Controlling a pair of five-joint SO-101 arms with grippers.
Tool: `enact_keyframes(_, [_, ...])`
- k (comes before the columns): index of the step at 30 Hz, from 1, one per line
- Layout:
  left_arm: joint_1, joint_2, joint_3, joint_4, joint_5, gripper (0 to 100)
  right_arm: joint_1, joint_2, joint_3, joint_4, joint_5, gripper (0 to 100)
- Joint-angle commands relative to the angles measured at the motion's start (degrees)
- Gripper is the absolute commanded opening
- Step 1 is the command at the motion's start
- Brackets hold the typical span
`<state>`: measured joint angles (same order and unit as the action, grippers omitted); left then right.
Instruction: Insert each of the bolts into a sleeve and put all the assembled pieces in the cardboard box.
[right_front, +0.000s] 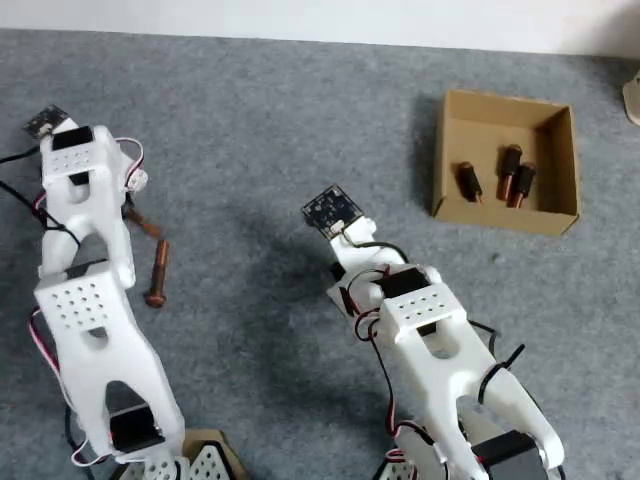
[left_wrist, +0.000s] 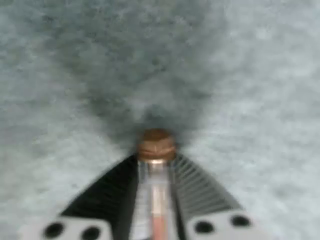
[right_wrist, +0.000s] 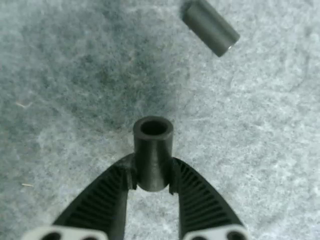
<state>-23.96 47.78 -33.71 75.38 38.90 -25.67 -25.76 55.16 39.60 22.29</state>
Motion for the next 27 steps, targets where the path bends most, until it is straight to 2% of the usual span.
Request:
enact_keyframes(1, [1.5, 0.4, -5.3, 3.8, 0.0, 0, -0.6, -2.7, -0.8, 0.0, 0.7, 0.6])
enact_keyframes(9, [4.3, -4.6, -10.6, 6.6, -5.3, 0, -0.3, -2.7, -1.1, -0.7, 0.4, 0.6])
enact_keyframes(18, [9.5, -17.8, -11.2, 6.6, -11.0, 0, -0.5, -2.7, 4.7, -9.7, 0.4, 0.6])
enact_keyframes(23, [13.7, -22.5, -11.1, 6.1, -11.0, 0, -0.2, -3.2, 6.7, -10.7, 0.3, 0.6])
enact_keyframes(27, [16.8, -24.8, -10.9, 6.3, -11.0, 0, -0.2, -9.1, 7.8, -10.4, 0.2, 0.6])
